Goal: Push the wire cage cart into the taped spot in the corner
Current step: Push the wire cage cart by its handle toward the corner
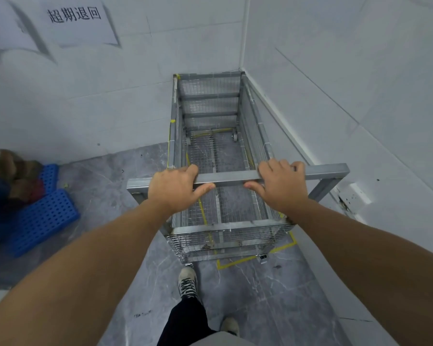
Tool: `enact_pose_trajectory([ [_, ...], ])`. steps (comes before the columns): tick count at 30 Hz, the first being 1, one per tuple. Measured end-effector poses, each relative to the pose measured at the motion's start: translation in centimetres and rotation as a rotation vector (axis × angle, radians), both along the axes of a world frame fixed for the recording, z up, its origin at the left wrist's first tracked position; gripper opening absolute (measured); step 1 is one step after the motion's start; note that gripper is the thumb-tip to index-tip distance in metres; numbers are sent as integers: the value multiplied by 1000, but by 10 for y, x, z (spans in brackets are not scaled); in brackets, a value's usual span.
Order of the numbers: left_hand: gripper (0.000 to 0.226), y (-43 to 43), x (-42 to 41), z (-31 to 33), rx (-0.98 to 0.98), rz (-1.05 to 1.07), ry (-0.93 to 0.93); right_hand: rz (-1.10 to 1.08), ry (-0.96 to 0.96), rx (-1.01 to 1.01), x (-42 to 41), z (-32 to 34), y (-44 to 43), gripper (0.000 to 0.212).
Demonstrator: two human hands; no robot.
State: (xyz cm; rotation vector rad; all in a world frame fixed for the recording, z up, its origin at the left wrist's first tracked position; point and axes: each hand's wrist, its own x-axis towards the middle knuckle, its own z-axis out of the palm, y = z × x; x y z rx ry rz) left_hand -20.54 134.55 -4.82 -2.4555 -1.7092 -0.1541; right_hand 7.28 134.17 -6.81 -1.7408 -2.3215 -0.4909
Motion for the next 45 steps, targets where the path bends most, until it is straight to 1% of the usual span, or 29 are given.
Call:
enact_pose_trajectory([
  [12, 62, 0, -1, -2, 37, -14, -27, -4, -19, 32, 0, -2, 1, 66],
  [16, 59, 0, -2, -3, 33, -6, -35, -4, -3, 14, -2, -1, 0, 64],
  [21, 58, 2, -2, 0, 10, 17, 23, 3, 15, -1, -2, 0, 1, 65],
  [29, 63, 1, -1, 5, -90, 9, 6, -13, 51, -67, -4, 4, -2, 67],
  [31, 62, 1, -2, 8, -129, -5, -4, -18, 51, -83, -4, 4, -3, 68],
  [37, 45, 5, -9, 13, -231, -78, -27, -28, 76, -103, -4, 5, -4, 71],
  [41, 51, 6, -17, 10, -206, -135, -32, -21, 90, -91, -5, 5, -5, 65],
  [45, 55, 5, -24, 8, -178, -164, -28, 35, 76, -140, -5, 6, -6, 61],
])
